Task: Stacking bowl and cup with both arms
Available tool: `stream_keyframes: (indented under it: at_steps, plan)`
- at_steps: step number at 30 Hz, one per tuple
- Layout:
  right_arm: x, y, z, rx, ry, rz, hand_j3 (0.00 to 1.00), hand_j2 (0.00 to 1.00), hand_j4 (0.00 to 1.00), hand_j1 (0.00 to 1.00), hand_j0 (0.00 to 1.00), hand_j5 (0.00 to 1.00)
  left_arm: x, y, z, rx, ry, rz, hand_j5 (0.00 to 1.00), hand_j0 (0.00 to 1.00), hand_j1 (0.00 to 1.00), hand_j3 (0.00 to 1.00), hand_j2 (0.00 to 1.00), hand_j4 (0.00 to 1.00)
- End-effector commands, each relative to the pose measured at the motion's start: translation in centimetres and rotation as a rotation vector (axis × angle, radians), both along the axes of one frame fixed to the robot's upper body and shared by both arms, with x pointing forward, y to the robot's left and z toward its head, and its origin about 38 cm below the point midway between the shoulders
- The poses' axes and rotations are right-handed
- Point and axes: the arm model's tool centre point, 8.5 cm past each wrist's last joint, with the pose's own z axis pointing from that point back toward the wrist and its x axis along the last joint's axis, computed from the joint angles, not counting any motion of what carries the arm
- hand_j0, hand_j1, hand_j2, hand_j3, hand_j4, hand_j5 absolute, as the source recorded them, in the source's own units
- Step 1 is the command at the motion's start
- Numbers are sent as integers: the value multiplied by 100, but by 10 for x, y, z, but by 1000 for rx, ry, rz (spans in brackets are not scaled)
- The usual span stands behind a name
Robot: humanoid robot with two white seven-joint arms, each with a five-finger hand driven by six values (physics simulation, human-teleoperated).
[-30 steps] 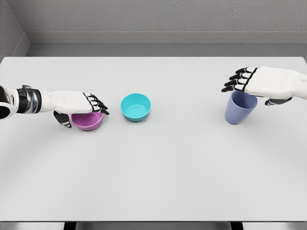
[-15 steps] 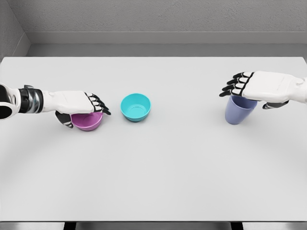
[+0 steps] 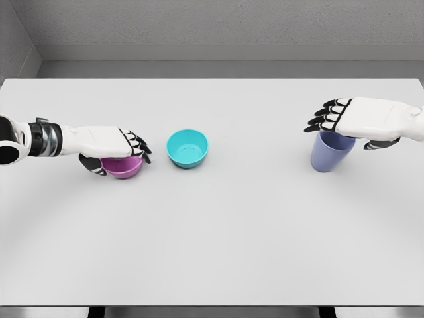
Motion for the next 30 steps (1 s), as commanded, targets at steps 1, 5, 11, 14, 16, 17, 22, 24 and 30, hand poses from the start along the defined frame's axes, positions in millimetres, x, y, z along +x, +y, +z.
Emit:
stream_keyframes:
  at_steps: [1, 5, 11, 14, 16, 17, 22, 24, 30]
  plan:
    - [0, -1, 0, 4, 1, -4, 100, 100, 100, 100, 100, 100, 0, 1, 1, -3, -1, 4, 66, 66, 66, 66, 66, 66]
    - [0, 0, 0, 5, 1, -3, 100, 100, 100, 100, 100, 100, 0, 1, 1, -5, 0, 4, 54, 54, 54, 54, 54, 54]
    - [0, -1, 1, 4, 0, -4, 100, 100, 100, 100, 100, 100, 0, -2, 2, -10, -3, -3, 52, 52, 52, 52, 52, 52]
    - [0, 0, 2, 4, -2, -2, 100, 100, 100, 100, 100, 100, 2, -3, 7, -13, -12, -4, 52, 52, 52, 52, 52, 52]
    - [0, 0, 2, 4, -2, -2, 100, 100, 100, 100, 100, 100, 4, -5, 12, -14, -23, -9, 52, 52, 52, 52, 52, 52]
    - [0, 0, 2, 4, -2, -2, 100, 100, 100, 100, 100, 100, 6, -6, 17, -17, -34, -10, 52, 52, 52, 52, 52, 52]
    - [1, -1, 2, 4, -2, -4, 100, 100, 100, 100, 100, 100, 16, -28, 41, -49, -87, -52, 52, 52, 52, 52, 52, 52]
    - [0, 0, 2, 4, -2, -2, 100, 100, 100, 100, 100, 100, 21, -39, 53, -64, -114, -71, 52, 52, 52, 52, 52, 52]
    - [1, -1, 2, 4, -2, -4, 100, 100, 100, 100, 100, 100, 26, -88, 74, -141, -144, -154, 53, 53, 53, 53, 53, 53]
